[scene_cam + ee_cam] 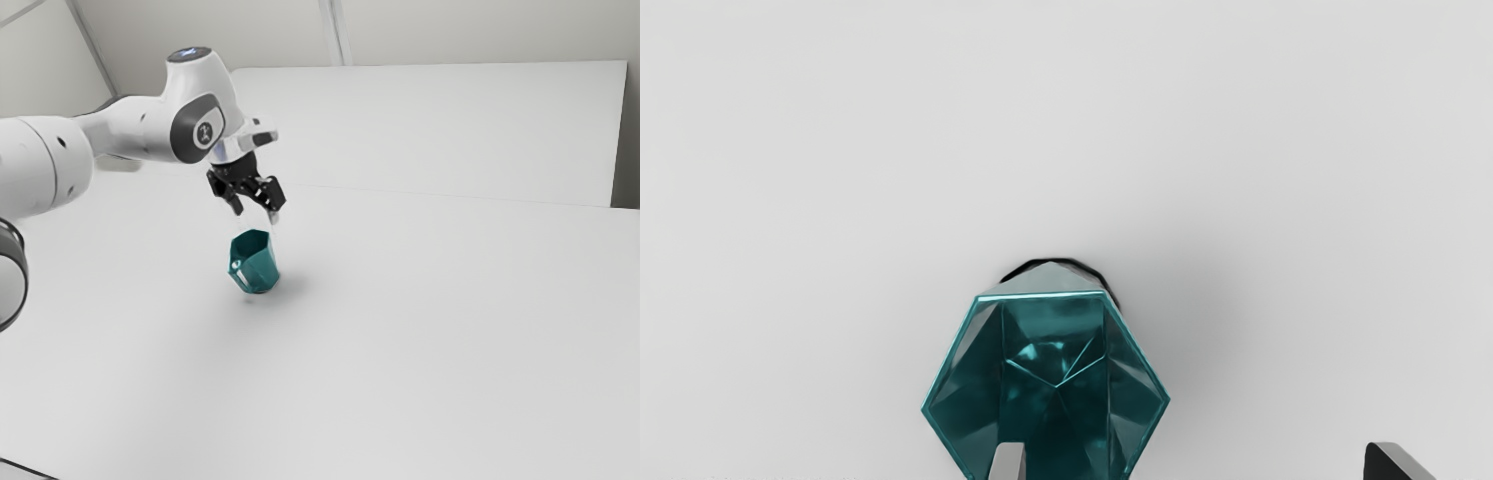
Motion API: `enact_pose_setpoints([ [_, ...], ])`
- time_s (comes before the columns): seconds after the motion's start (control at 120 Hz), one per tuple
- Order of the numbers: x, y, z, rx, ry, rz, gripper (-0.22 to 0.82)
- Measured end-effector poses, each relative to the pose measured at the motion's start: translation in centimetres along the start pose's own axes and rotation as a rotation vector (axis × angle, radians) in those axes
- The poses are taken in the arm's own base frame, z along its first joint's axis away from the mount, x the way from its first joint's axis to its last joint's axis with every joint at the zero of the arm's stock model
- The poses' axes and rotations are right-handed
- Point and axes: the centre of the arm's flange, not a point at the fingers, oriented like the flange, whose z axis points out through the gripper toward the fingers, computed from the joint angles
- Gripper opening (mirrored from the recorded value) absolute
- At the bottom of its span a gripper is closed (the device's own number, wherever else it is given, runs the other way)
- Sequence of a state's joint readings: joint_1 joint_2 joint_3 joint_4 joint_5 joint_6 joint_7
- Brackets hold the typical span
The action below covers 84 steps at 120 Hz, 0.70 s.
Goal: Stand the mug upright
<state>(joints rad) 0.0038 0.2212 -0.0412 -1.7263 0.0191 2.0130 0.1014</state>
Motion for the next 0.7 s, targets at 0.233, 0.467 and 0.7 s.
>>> enact_pose_setpoints([
  [0.233, 0.6, -0.4, -9.5, 0.015, 0.029, -0.001, 0.59],
  [0.467, -1.5, -0.5, -13.3, 0.011, -0.004, -0.007, 0.6],
  [0.7, -2.0, -0.6, -13.3, -0.003, -0.037, -0.01, 0.6],
])
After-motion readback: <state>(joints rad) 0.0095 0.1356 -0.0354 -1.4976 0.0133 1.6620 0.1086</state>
